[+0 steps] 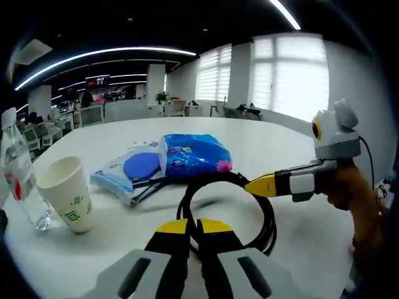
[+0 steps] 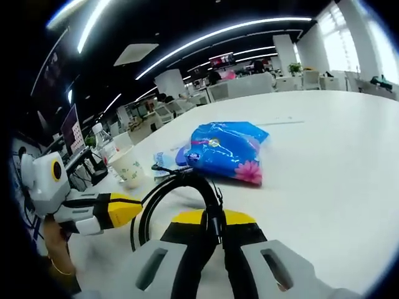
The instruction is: Arrange the tabletop items into an orderly group along one side of the table until the central work area is clear of visible clutter.
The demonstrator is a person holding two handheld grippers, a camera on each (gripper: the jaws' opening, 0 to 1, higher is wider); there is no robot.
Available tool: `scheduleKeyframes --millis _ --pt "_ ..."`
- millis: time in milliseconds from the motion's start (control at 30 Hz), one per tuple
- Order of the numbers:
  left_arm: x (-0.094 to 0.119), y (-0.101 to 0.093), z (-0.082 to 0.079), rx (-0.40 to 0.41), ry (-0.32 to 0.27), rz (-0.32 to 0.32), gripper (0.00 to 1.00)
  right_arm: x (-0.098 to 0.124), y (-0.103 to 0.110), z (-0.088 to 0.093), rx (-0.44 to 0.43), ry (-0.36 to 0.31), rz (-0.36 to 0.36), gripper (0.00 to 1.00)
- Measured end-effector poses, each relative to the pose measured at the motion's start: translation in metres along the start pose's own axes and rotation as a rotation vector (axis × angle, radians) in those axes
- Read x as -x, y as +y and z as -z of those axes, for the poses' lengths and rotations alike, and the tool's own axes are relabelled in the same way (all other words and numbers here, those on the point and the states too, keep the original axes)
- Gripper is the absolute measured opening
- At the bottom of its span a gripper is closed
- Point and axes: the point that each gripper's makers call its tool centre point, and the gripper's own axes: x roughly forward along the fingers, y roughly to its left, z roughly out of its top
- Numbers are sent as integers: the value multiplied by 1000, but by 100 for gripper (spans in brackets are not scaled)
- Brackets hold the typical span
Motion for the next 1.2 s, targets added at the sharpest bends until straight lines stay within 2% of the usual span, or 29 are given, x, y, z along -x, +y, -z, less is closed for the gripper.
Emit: scheduleKeyframes --millis 433,833,967,1200 --pt "11 -19 4 -48 20 -4 3 13 -1 6 26 17 -25 7" --pt "17 -29 11 -40 33 -3 3 20 -2 11 54 37 -40 7" --pt "19 -34 11 -14 33 22 3 22 -4 13 76 47 -42 7" --pt "25 -40 16 -16 50 29 3 24 -1 16 110 66 -61 7"
